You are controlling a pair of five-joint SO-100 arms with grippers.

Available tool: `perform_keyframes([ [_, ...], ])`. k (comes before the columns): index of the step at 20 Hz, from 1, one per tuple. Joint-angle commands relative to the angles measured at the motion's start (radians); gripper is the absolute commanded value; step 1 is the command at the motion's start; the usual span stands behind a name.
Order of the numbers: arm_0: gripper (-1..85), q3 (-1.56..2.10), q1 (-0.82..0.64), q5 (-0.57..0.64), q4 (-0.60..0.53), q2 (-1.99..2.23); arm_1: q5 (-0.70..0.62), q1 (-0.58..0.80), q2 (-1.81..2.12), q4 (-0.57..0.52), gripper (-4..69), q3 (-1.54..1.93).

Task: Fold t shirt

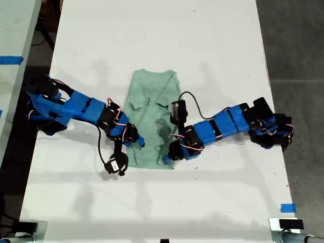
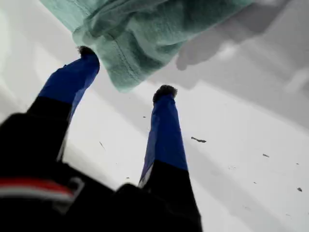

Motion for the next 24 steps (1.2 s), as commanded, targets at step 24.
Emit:
perform_keyframes([
  [24,-0.1,-0.023,0.075,-0.029,-0.123,-0.074,-0.087,-0.005,-0.046,-0.117,1.9,-0.083],
])
